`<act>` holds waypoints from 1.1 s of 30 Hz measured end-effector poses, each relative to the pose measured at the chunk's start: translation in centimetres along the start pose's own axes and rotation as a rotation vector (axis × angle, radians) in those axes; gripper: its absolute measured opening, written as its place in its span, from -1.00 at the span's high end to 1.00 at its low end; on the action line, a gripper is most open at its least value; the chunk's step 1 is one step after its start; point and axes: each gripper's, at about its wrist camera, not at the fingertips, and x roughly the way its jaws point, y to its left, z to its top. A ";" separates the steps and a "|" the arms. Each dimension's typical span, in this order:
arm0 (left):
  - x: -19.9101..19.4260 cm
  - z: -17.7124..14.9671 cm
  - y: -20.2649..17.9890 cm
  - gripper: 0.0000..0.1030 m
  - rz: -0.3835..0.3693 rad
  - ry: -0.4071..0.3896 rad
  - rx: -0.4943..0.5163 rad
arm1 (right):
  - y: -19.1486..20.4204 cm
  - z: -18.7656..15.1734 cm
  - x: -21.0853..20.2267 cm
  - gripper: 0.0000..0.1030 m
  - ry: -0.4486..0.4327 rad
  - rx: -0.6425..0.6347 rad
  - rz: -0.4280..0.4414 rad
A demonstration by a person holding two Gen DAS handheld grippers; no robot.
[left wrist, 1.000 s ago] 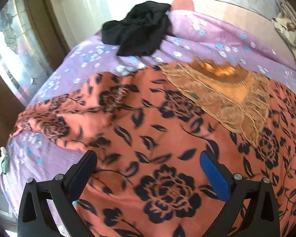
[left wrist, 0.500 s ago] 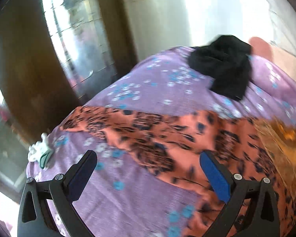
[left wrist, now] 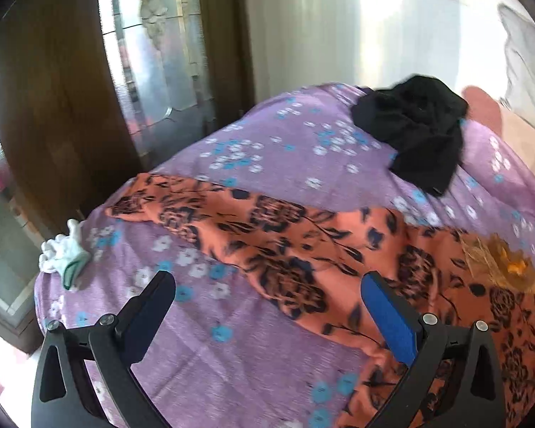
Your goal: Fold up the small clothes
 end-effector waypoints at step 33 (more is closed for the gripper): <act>3.0 2.4 2.4 -1.00 0.022 0.035 -0.126 | -7.2 1.9 -0.3 -0.29 -0.029 -0.119 -0.272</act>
